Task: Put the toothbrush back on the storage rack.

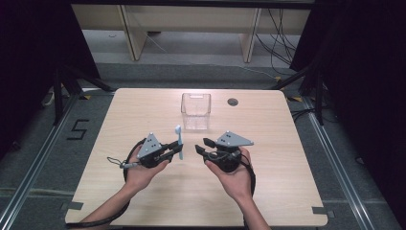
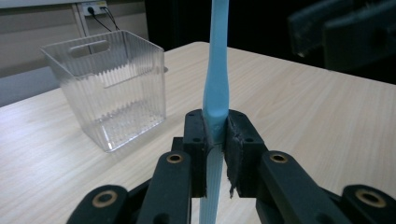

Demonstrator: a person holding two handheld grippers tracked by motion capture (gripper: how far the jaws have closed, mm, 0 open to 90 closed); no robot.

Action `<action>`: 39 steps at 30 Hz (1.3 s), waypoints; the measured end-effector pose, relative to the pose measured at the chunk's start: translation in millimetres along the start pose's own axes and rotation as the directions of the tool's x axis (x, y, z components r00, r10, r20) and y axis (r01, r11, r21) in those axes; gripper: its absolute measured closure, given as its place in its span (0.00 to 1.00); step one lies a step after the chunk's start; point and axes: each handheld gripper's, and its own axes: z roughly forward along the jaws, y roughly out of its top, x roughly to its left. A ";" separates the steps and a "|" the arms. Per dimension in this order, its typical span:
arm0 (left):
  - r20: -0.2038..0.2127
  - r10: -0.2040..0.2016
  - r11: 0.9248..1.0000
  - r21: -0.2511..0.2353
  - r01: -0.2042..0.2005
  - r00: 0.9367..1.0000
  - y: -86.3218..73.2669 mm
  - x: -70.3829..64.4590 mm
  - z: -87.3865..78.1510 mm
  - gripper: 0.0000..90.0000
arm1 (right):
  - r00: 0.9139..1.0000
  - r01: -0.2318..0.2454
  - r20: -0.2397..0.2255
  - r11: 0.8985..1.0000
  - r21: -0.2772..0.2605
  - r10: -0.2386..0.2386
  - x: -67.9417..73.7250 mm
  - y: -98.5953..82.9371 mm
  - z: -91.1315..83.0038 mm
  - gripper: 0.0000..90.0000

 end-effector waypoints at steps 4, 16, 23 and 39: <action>-0.007 -0.021 0.999 -0.035 0.021 1.000 3.5 6.9 -3.3 0.87 | 0.999 -0.011 0.031 1.000 0.015 0.010 -10.1 -14.2 -10.3 0.65; -0.043 -0.027 0.996 -0.088 0.023 0.999 17.1 21.6 -6.1 0.87 | 0.991 -0.012 0.134 1.000 -0.009 0.013 -30.9 -61.8 -31.1 0.62; -0.037 -0.020 0.993 -0.117 0.016 0.999 29.6 30.8 -3.2 0.87 | 0.985 0.001 0.175 0.998 -0.058 0.009 -37.1 -76.6 -37.3 0.61; -0.067 0.002 0.988 -0.156 -0.012 0.998 55.7 53.9 9.7 0.87 | 0.977 -0.009 0.212 0.994 -0.105 0.031 -33.1 -89.0 -35.7 0.61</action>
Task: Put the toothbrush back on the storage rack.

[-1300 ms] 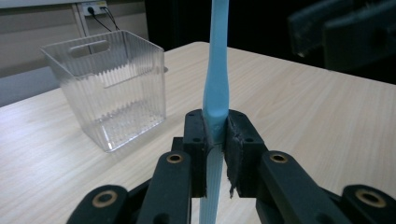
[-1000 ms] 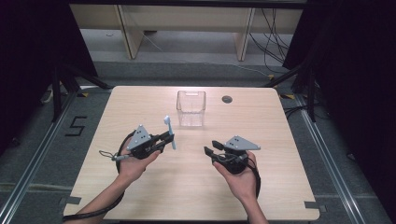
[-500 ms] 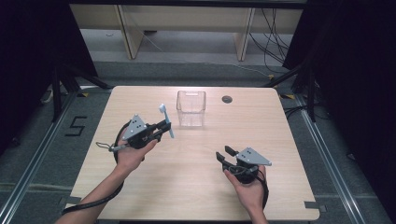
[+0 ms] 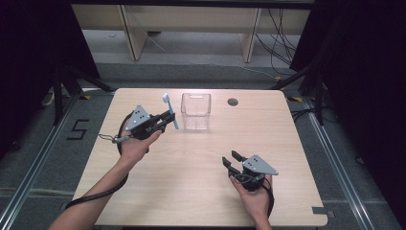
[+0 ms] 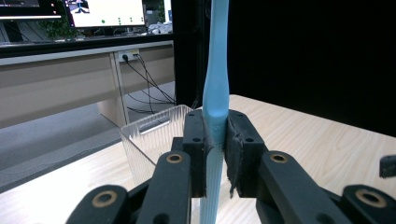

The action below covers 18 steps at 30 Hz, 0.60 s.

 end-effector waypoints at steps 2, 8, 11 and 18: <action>0.000 0.002 1.000 0.001 -0.002 1.000 1.9 1.7 2.5 0.87 | 1.000 0.025 0.003 1.000 -0.011 -0.025 -1.3 0.2 1.0 0.61; 0.010 0.004 1.000 -0.010 -0.004 1.000 6.5 7.1 13.0 0.87 | 1.000 0.029 -0.006 1.000 -0.002 -0.029 -0.6 0.2 0.7 0.61; 0.005 -0.001 1.000 -0.014 0.001 1.000 8.5 8.6 18.8 0.87 | 0.999 0.051 0.004 0.999 -0.013 -0.051 -1.9 0.2 1.3 0.61; 0.002 0.006 1.000 -0.025 -0.006 1.000 20.5 10.5 31.2 0.87 | 0.998 0.055 0.003 0.998 -0.014 -0.055 -2.0 0.1 1.2 0.60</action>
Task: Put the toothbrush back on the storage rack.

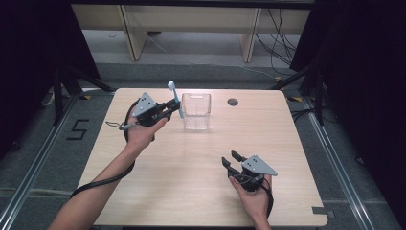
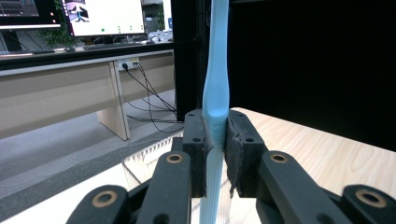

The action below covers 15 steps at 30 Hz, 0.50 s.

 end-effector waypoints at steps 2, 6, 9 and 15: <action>0.000 -0.001 1.000 -0.007 0.001 1.000 3.9 0.8 4.0 0.87 | 1.000 -0.025 -0.006 1.000 0.013 0.025 1.4 0.2 -0.7 0.60; -0.004 0.011 1.000 -0.006 -0.011 1.000 10.5 3.3 11.8 0.87 | 0.999 -0.042 -0.009 0.999 0.008 0.042 2.3 -0.3 -0.8 0.60; -0.009 0.012 1.000 -0.009 -0.012 1.000 13.4 5.0 16.7 0.87 | 1.000 -0.025 -0.005 1.000 0.014 0.025 1.5 -0.1 -0.9 0.60; -0.031 0.025 1.000 0.004 -0.025 0.999 11.9 9.0 25.8 0.87 | 1.000 -0.025 -0.006 1.000 0.014 0.025 1.2 0.0 -0.9 0.59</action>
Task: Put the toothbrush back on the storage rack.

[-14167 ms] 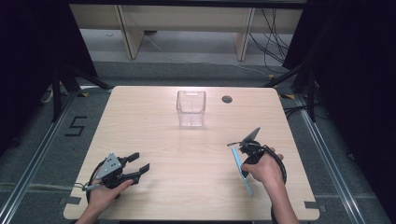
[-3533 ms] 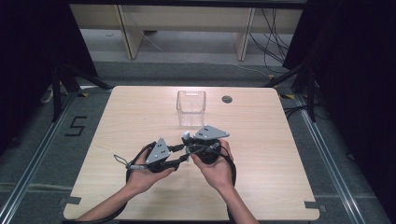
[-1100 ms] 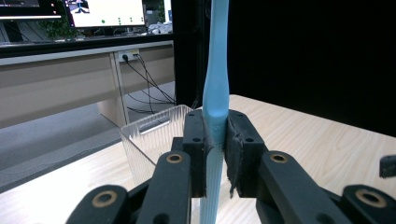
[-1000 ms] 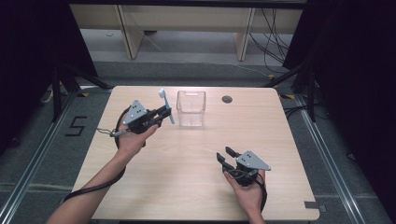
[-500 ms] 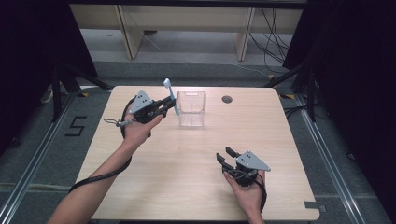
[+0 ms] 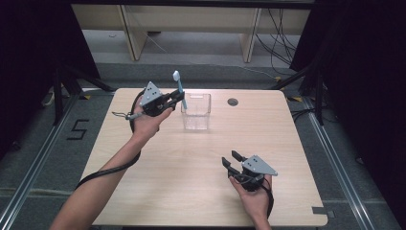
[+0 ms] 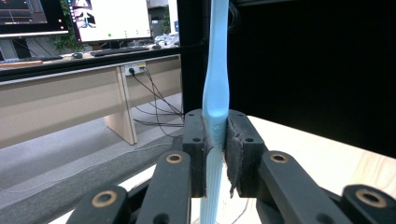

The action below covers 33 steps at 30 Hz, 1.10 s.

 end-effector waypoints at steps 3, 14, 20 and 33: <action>-0.012 0.001 1.000 0.014 -0.001 1.000 -3.9 2.4 4.1 0.87 | 1.000 -0.015 -0.003 1.000 0.007 0.015 0.6 -0.3 -0.4 0.59; -0.039 -0.010 0.999 0.051 0.012 0.999 -17.5 8.8 11.5 0.87 | 1.000 0.019 0.007 1.000 -0.003 -0.019 -1.4 -0.8 0.3 0.59; -0.049 -0.001 0.997 0.079 0.005 0.999 -22.9 8.9 13.6 0.87 | 1.000 -0.028 -0.005 1.000 -0.005 0.028 2.1 -2.2 1.9 0.58; -0.067 -0.008 0.991 0.134 0.017 0.998 -32.2 5.7 18.4 0.87 | 1.000 -0.015 -0.016 1.000 0.004 0.015 0.6 -3.0 2.9 0.58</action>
